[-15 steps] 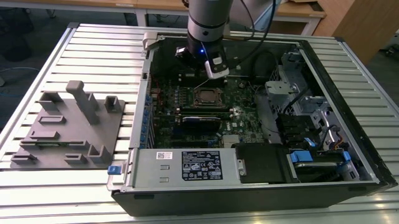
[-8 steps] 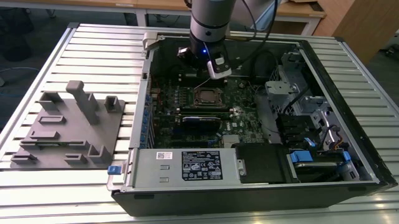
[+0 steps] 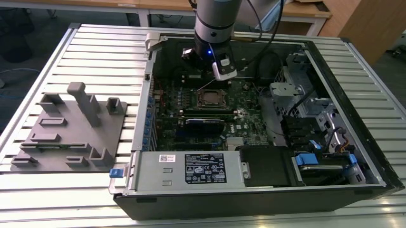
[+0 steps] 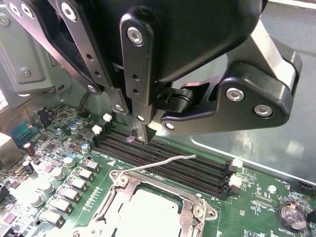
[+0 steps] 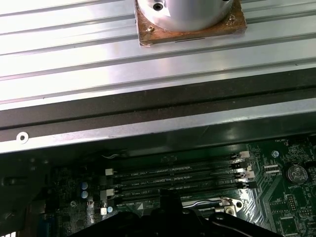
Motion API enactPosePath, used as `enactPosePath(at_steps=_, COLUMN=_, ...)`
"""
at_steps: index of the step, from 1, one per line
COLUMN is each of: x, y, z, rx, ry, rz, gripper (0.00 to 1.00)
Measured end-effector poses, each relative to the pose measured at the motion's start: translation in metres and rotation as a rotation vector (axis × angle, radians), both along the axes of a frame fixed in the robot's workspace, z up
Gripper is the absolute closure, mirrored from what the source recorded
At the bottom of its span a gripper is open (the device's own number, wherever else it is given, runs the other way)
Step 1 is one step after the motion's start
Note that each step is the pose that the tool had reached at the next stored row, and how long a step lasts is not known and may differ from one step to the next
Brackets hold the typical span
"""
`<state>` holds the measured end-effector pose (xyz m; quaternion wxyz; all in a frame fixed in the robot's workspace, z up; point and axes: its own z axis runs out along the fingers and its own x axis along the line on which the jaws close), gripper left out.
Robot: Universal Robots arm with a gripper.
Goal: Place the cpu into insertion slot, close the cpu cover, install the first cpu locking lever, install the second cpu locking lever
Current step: 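Install the first cpu locking lever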
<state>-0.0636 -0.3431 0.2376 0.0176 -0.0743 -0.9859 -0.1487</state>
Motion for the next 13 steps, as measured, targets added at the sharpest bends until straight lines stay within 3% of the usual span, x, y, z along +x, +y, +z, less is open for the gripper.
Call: enactPosePath(at_steps=13, x=0.0, y=-0.0001, z=-0.0021, rx=-0.0001, ry=0.0, rz=0.0, gripper=0.9)
